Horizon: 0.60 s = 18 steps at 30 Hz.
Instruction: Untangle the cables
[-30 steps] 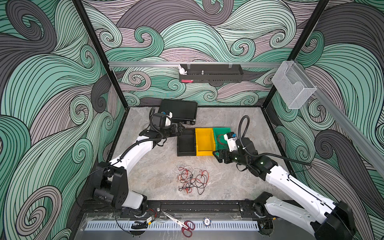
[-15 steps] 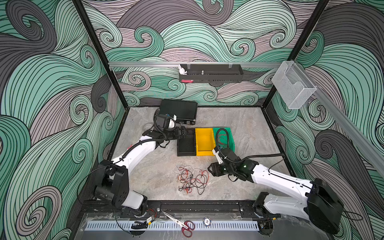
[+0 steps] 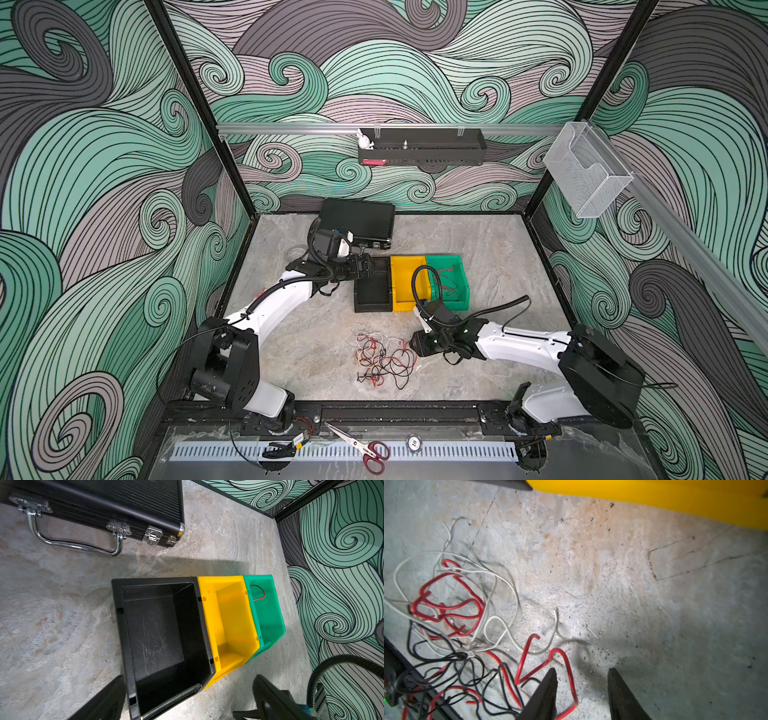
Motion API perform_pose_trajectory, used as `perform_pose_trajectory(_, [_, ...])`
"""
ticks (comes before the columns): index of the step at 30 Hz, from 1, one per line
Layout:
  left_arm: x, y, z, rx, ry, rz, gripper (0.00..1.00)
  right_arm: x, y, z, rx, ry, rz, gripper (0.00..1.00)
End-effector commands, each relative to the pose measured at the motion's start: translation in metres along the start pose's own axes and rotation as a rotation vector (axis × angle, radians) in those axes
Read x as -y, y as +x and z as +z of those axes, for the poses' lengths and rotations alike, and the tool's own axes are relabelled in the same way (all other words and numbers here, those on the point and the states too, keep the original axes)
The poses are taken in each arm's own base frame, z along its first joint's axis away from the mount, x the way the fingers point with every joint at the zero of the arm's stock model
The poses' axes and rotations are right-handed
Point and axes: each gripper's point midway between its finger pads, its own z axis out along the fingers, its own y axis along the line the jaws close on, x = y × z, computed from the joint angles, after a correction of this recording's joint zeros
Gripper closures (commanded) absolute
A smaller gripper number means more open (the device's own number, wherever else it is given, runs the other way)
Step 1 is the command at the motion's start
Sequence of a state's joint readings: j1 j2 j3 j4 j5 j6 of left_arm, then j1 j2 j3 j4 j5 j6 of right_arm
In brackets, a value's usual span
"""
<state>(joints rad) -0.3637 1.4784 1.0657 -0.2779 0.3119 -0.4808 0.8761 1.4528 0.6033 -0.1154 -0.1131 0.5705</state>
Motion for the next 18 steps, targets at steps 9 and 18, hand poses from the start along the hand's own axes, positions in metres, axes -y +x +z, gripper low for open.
perform_pose_trajectory(9, [0.011,-0.006,-0.001,-0.014,0.024,0.018,0.03,-0.006,-0.002,0.002,0.024,-0.019,-0.014,0.95])
perform_pose_trajectory(18, [0.037,-0.01,-0.014,-0.031,0.068,0.053,0.05,-0.012,-0.026,-0.027,0.124,-0.004,-0.073,0.97])
